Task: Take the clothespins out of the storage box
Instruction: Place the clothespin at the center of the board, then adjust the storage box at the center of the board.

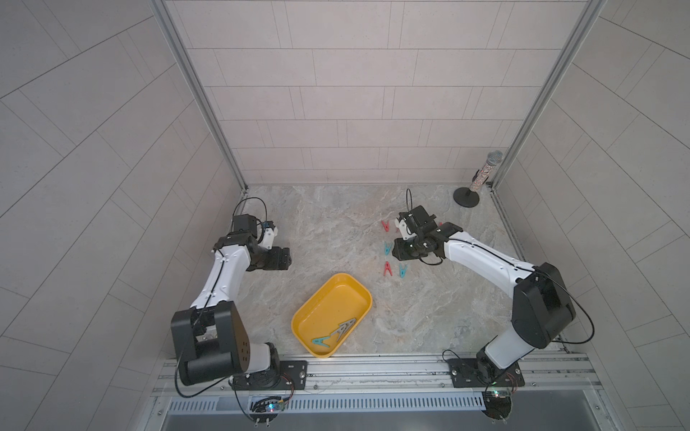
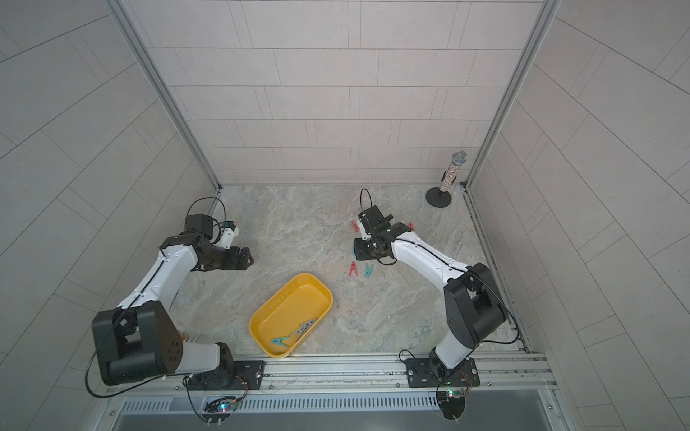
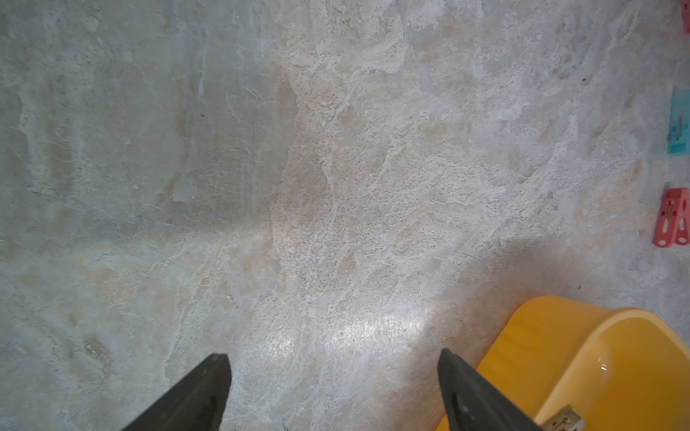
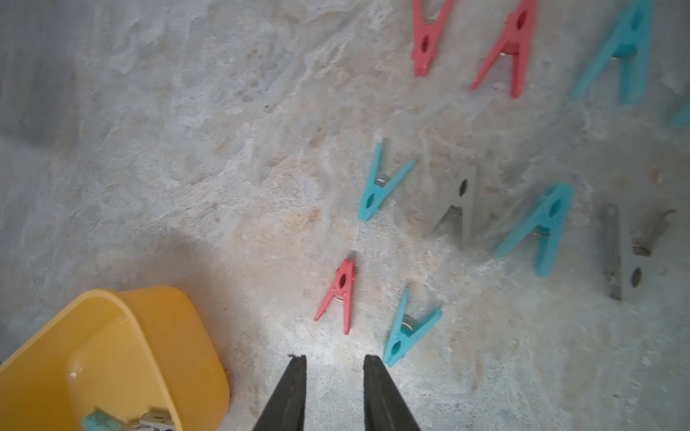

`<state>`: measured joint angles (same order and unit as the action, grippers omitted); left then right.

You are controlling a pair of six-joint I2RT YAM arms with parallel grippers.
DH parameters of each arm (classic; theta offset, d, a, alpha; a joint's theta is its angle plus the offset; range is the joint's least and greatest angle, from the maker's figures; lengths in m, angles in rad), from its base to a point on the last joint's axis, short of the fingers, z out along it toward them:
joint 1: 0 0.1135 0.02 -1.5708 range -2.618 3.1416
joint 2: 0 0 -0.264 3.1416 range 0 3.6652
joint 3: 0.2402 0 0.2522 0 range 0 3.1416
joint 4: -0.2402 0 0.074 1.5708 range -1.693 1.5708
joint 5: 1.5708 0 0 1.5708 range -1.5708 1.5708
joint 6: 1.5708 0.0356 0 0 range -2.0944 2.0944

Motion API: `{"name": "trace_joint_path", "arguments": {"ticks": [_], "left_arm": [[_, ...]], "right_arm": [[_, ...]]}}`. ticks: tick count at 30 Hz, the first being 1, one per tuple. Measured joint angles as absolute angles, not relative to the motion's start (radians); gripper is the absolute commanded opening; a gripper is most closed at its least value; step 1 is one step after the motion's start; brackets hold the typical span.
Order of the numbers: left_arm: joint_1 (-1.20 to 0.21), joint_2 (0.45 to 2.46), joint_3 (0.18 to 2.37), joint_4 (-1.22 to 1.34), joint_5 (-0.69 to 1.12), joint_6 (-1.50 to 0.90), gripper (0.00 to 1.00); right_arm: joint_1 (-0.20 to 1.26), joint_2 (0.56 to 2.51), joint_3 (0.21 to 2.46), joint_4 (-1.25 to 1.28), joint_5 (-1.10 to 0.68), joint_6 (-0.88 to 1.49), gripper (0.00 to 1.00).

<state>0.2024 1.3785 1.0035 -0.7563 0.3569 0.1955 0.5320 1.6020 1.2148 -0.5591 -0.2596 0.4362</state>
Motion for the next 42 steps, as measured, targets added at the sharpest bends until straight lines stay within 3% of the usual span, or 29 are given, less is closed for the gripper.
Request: {"name": "trace_joint_path", "arguments": {"ticks": [8,14,22,32,42], "left_arm": [[0.202,1.382,1.004,-0.762,0.343,0.226,0.92],[0.168,1.387,1.036,-0.903,0.379,0.451,0.88],[-0.007,1.379,1.042,-1.121,0.402,0.697,0.88],[-0.216,1.394,0.981,-1.068,0.383,0.638,0.88],[-0.297,1.493,0.939,-0.915,0.275,0.547,0.69]], "right_arm": [[0.693,1.606,1.218,-0.542,-0.274,0.373,0.3],[0.684,1.593,1.187,-0.505,-0.239,0.378,0.29],[0.658,1.533,1.124,-0.488,-0.194,0.397,0.29],[0.654,1.514,1.091,-0.474,-0.187,0.414,0.29],[0.654,1.486,1.072,-0.474,-0.176,0.423,0.28]]}}
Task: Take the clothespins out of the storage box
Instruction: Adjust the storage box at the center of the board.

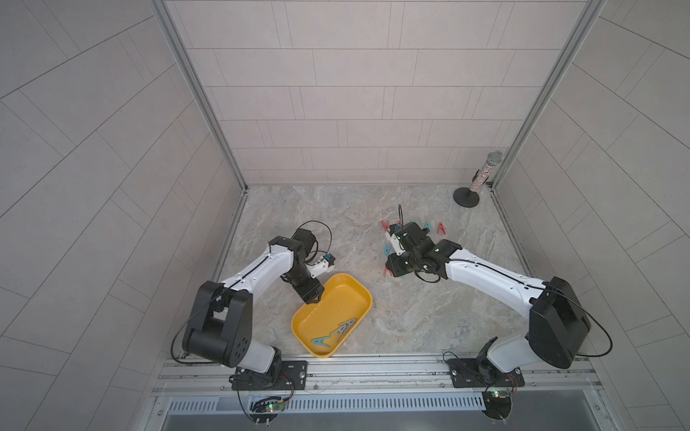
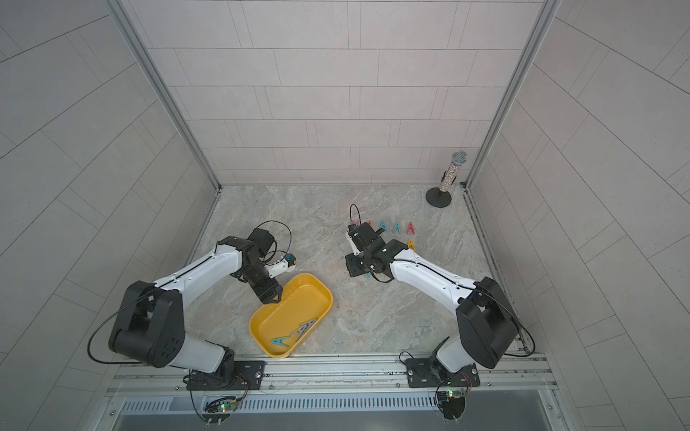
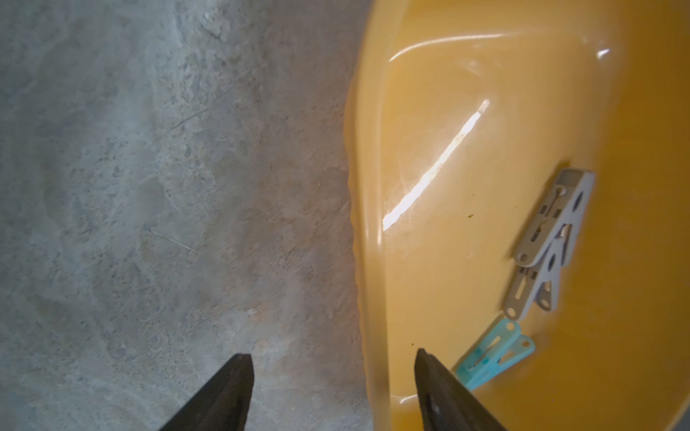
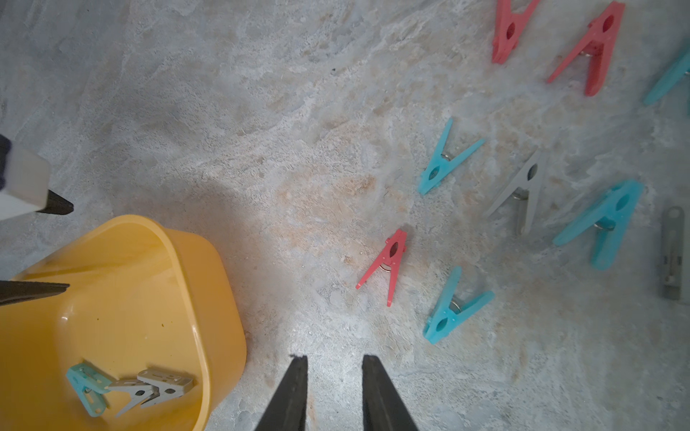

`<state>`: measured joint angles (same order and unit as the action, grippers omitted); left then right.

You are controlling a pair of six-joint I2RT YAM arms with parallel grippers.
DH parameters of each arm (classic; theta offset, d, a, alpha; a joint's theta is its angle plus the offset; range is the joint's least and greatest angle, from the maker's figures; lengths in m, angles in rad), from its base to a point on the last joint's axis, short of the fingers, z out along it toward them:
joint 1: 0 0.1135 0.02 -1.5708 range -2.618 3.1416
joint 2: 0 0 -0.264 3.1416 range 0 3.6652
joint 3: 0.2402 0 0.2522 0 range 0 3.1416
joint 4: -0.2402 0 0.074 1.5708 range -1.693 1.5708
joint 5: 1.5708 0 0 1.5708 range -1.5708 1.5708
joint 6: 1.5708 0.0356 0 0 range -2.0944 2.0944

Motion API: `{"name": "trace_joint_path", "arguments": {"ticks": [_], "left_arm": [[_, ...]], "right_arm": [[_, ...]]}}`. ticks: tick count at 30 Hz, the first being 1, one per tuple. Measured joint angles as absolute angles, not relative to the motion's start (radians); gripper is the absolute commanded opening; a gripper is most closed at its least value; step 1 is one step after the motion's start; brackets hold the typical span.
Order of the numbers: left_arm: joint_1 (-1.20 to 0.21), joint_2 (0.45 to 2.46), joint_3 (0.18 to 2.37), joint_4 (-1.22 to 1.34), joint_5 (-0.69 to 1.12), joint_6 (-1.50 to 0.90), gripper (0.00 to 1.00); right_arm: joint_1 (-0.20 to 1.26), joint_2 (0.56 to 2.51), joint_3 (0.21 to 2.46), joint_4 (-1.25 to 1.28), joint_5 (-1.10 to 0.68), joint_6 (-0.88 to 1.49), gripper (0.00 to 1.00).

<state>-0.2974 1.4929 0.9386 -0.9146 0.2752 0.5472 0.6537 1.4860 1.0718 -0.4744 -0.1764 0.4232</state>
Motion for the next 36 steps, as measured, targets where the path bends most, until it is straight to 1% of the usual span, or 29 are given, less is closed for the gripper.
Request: {"name": "trace_joint_path", "arguments": {"ticks": [5,7,10,11,13,22,28,31,36], "left_arm": [[-0.332,1.514,0.92,-0.859,0.225,0.519,0.58],[-0.342,1.523,0.916,-0.846,0.215,0.509,0.48],[-0.35,1.533,0.91,-0.831,0.204,0.502,0.37],[-0.352,1.534,0.908,-0.827,0.202,0.502,0.34],[-0.352,1.536,0.905,-0.823,0.199,0.501,0.33],[-0.352,1.536,0.905,-0.818,0.207,0.487,0.0],[-0.352,1.553,0.915,-0.83,0.244,0.492,0.0],[-0.352,1.584,0.942,-0.852,0.291,0.505,0.0],[-0.337,1.706,1.05,-0.945,0.44,0.573,0.0]], "right_arm": [[0.654,1.486,1.071,-0.474,-0.176,0.426,0.29],[0.654,1.486,1.071,-0.474,-0.176,0.427,0.29],[0.653,1.486,1.071,-0.474,-0.176,0.427,0.29],[0.653,1.486,1.07,-0.474,-0.176,0.427,0.29],[0.653,1.486,1.066,-0.471,-0.176,0.427,0.29],[0.654,1.486,1.058,-0.467,-0.177,0.428,0.29],[0.653,1.485,1.058,-0.467,-0.177,0.431,0.29],[0.654,1.475,1.058,-0.468,-0.176,0.432,0.29],[0.653,1.442,1.058,-0.469,-0.175,0.439,0.29]]}}
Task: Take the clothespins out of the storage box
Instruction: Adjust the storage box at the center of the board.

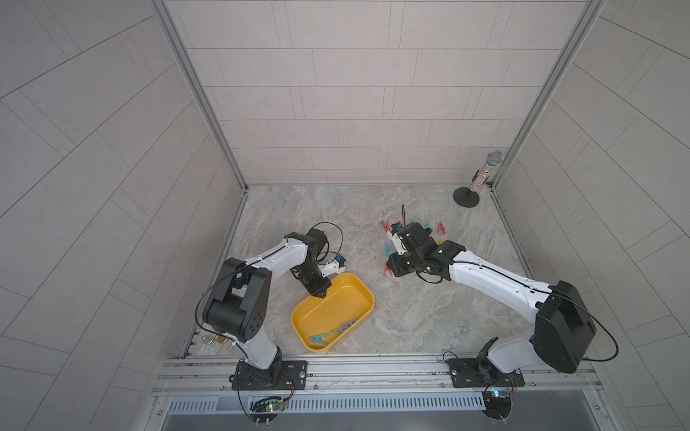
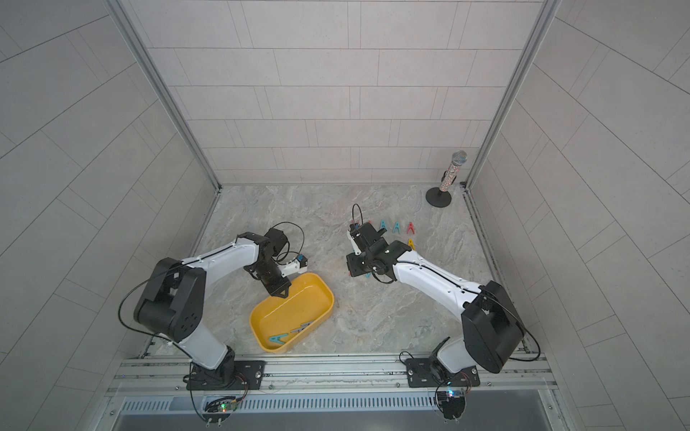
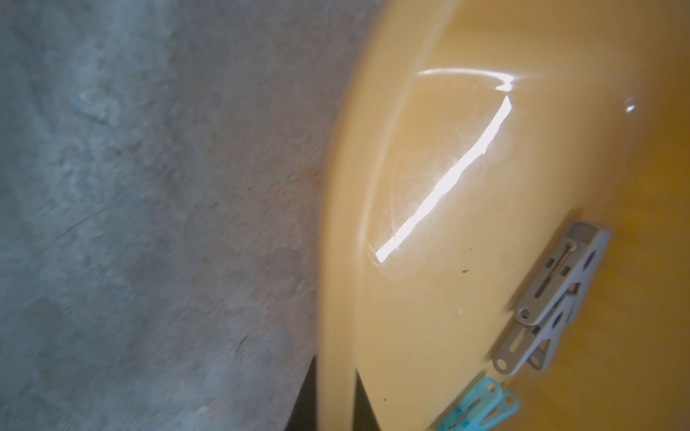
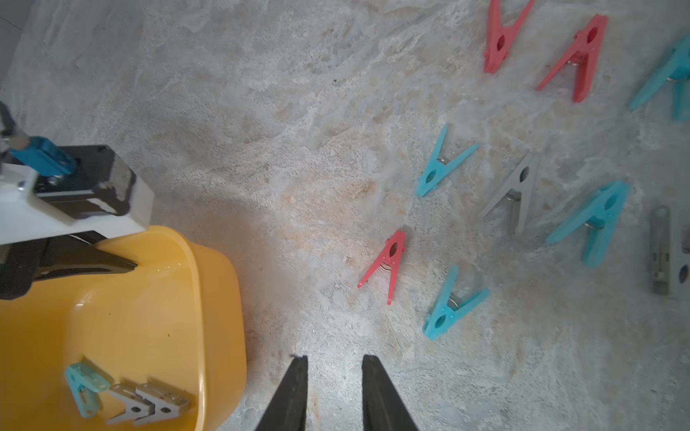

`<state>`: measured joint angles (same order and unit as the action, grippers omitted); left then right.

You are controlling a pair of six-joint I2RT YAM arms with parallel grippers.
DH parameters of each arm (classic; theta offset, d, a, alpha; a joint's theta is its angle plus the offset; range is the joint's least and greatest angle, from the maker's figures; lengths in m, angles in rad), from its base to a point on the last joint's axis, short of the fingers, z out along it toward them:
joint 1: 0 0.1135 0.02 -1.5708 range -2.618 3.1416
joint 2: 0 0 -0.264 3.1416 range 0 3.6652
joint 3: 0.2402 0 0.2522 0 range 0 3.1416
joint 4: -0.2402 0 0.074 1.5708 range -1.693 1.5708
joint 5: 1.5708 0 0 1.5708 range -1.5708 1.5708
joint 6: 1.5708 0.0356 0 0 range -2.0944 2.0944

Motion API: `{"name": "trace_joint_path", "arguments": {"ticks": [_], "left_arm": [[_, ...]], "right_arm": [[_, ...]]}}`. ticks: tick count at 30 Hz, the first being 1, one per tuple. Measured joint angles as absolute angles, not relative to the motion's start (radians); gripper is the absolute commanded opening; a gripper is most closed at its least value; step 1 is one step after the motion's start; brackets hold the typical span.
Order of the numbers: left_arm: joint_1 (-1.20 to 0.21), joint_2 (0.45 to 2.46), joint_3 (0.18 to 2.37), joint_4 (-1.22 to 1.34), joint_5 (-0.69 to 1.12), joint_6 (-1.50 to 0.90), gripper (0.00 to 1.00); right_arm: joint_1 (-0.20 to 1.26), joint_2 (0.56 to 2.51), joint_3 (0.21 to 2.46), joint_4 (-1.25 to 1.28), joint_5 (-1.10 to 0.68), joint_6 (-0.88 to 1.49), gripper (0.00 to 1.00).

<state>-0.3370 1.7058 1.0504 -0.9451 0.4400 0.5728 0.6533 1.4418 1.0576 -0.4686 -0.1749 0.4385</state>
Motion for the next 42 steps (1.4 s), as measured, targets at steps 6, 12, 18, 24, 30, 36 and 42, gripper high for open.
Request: {"name": "trace_joint_path", "arguments": {"ticks": [6,12,18,24,30,36,42], "left_arm": [[-0.295,1.904,1.253,-1.171,0.667,0.758,0.0],[-0.277,2.049,1.359,-1.363,0.789,0.912,0.0],[-0.277,1.993,1.333,-1.326,0.748,0.871,0.0],[-0.288,1.806,1.259,-1.136,0.552,0.735,0.0],[-0.337,1.716,1.18,-0.929,0.326,0.647,0.0],[-0.401,1.706,1.129,-0.815,0.178,0.606,0.09],[-0.42,1.661,1.119,-0.788,0.159,0.586,0.49]], "right_arm": [[0.65,1.417,1.055,-0.471,-0.172,0.447,0.29],[0.647,1.388,1.03,-0.476,-0.163,0.452,0.29],[0.647,1.364,1.019,-0.477,-0.148,0.454,0.29],[0.646,1.363,1.019,-0.476,-0.148,0.461,0.29],[0.646,1.363,1.019,-0.475,-0.148,0.472,0.29],[0.647,1.363,1.018,-0.474,-0.15,0.476,0.29],[0.654,1.363,1.007,-0.451,-0.157,0.478,0.37]]}}
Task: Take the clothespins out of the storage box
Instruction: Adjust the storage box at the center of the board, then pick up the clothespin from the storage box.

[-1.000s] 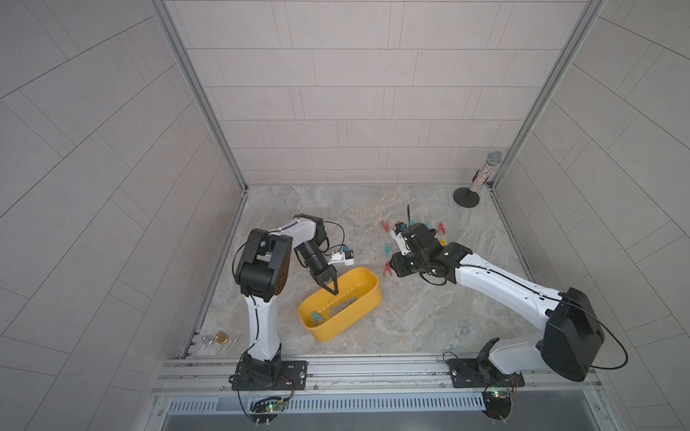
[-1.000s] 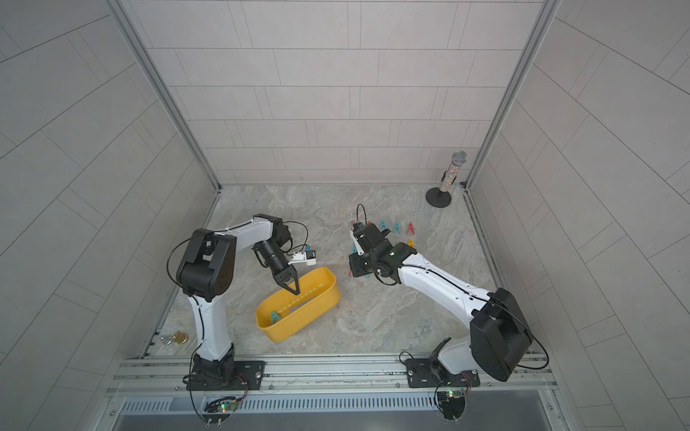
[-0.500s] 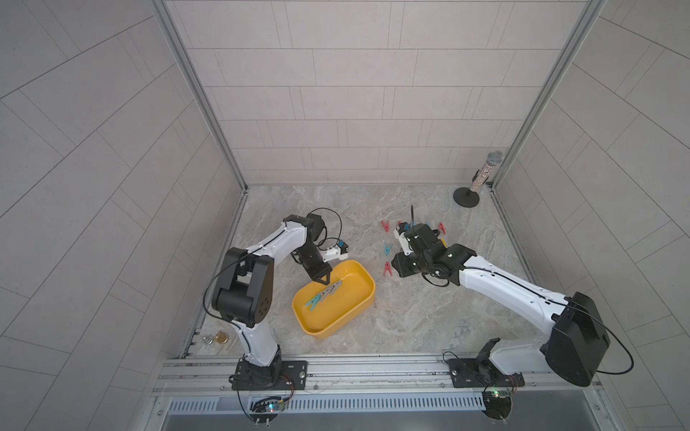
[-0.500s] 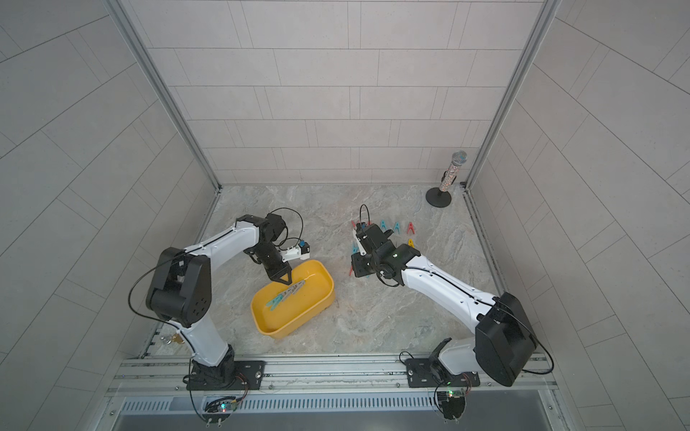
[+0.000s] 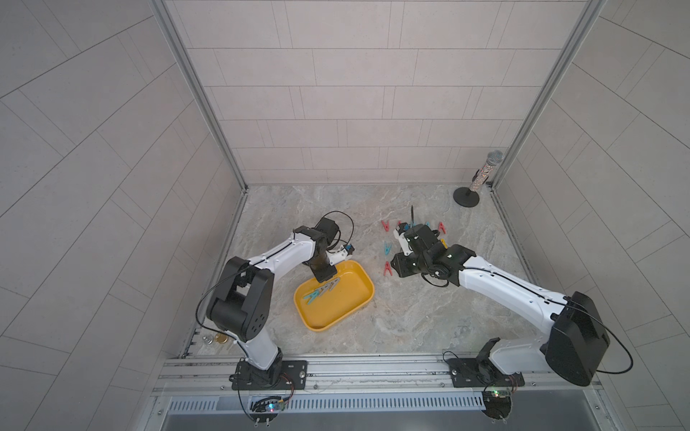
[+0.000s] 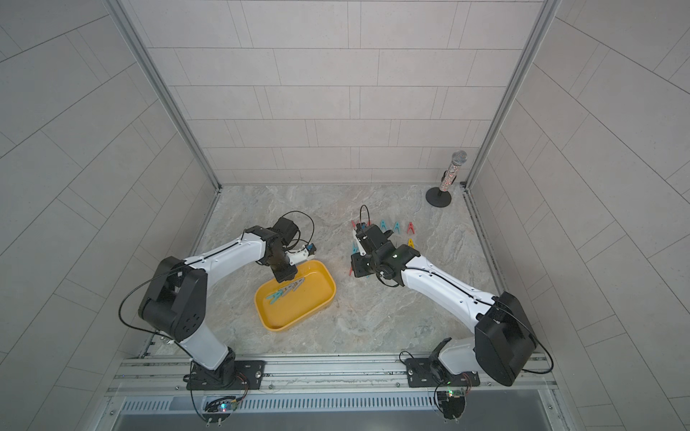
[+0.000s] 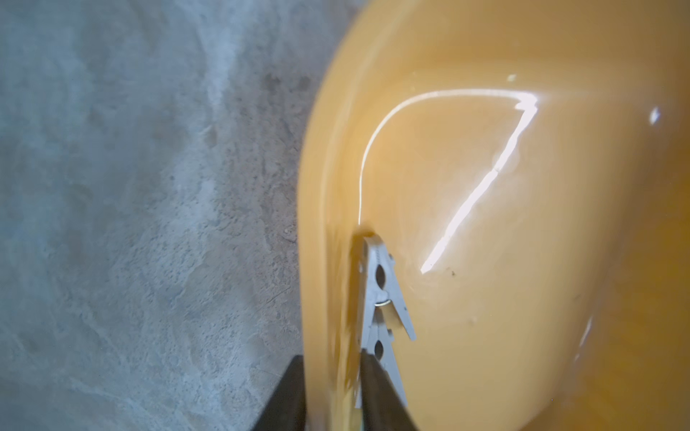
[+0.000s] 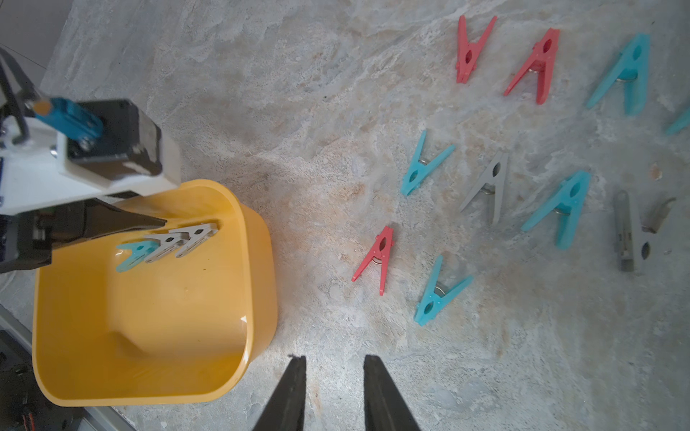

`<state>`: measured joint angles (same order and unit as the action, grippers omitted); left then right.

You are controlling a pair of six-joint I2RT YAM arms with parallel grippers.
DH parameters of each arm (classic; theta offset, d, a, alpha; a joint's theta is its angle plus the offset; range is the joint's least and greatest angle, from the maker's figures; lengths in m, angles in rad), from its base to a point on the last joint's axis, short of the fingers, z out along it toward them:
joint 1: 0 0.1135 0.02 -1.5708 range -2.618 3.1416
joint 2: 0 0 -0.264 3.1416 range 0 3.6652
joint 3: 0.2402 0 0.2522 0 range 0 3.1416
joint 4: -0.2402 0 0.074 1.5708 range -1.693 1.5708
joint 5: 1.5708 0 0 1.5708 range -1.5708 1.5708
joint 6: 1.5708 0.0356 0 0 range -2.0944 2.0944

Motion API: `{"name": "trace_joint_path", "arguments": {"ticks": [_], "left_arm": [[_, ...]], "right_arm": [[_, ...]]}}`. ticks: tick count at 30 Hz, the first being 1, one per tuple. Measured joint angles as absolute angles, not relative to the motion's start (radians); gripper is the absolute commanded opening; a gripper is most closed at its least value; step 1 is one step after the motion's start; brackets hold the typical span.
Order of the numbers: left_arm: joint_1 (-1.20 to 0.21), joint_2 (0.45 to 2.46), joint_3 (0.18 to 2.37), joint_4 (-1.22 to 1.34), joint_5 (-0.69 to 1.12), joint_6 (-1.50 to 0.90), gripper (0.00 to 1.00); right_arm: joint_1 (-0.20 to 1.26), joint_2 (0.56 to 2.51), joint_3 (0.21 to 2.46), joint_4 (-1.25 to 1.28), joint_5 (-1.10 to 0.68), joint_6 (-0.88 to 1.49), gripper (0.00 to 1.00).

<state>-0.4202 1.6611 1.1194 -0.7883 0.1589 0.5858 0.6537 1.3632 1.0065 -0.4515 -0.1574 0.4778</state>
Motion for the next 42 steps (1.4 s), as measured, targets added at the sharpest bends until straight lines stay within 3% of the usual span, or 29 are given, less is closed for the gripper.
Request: {"name": "trace_joint_path", "arguments": {"ticks": [7,15,24,33,42], "left_arm": [[-0.389,1.59,1.187,-0.852,0.187,0.564,0.68],[-0.103,1.477,1.32,-0.919,0.327,0.466,0.74],[0.211,1.408,1.183,-0.858,0.401,0.255,0.74],[0.259,1.465,1.123,-0.836,0.409,0.179,0.74],[0.301,1.469,1.121,-0.831,0.439,0.175,0.74]], "right_arm": [[0.713,1.357,1.008,-0.414,-0.165,0.463,0.38],[0.878,1.428,1.13,-0.395,-0.158,0.378,0.39],[1.005,1.765,1.349,-0.413,-0.205,0.193,0.42],[1.005,1.959,1.501,-0.513,-0.242,-0.089,0.52],[0.993,2.012,1.517,-0.527,-0.252,-0.323,0.52]]}}
